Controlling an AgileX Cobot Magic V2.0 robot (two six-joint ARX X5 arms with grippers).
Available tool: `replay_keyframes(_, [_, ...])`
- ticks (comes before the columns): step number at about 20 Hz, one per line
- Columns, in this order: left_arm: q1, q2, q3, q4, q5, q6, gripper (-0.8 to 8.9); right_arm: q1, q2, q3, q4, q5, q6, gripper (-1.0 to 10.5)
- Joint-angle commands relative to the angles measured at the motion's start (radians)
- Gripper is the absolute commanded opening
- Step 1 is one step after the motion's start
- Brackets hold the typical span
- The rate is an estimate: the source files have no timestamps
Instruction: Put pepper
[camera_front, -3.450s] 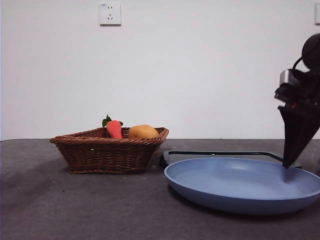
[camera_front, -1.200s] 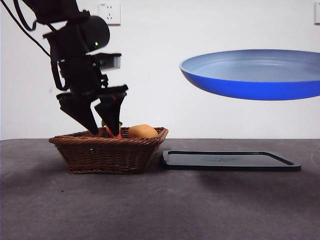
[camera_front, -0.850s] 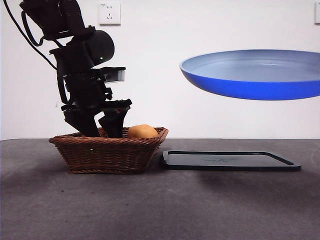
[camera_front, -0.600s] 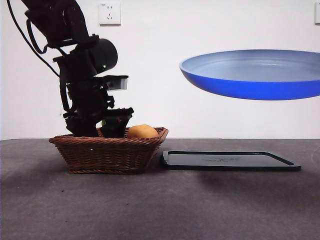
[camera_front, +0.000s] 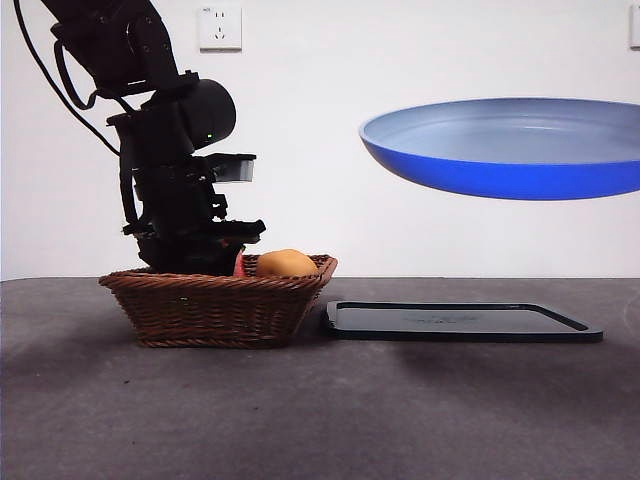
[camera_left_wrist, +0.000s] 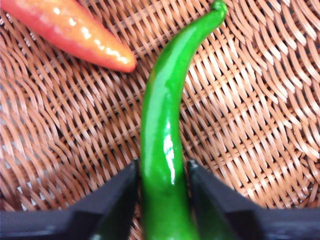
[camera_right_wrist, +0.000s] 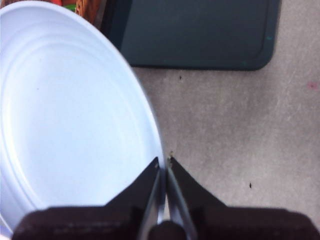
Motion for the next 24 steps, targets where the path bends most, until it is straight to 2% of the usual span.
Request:
replay_keyframes(1, [-0.008,0.018,0.020,0.006,0.002,0.008,1.36,0.002,0.005,0.022,0.015,-0.003,0.010,0.1])
replay_keyframes(10, [-0.008,-0.056,0.021,0.010,0.003,0.007,0.99,0.002,0.005,0.022,0.017,-0.002,0.010,0.1])
replay_keyframes(15, [-0.019,-0.162,0.021,-0.034,0.019,0.000,0.99,0.002,0.034,0.022,0.026,0.003,0.022,0.1])
replay_keyframes(20, [-0.068,-0.315,0.021,-0.066,0.177,-0.044,0.99,0.014,0.173,0.022,0.035,-0.005,0.038,0.1])
replay_keyframes(24, [-0.167,-0.356,0.020,-0.129,0.321,-0.053,0.99,0.056,0.289,0.022,0.104,-0.006,0.090,0.1])
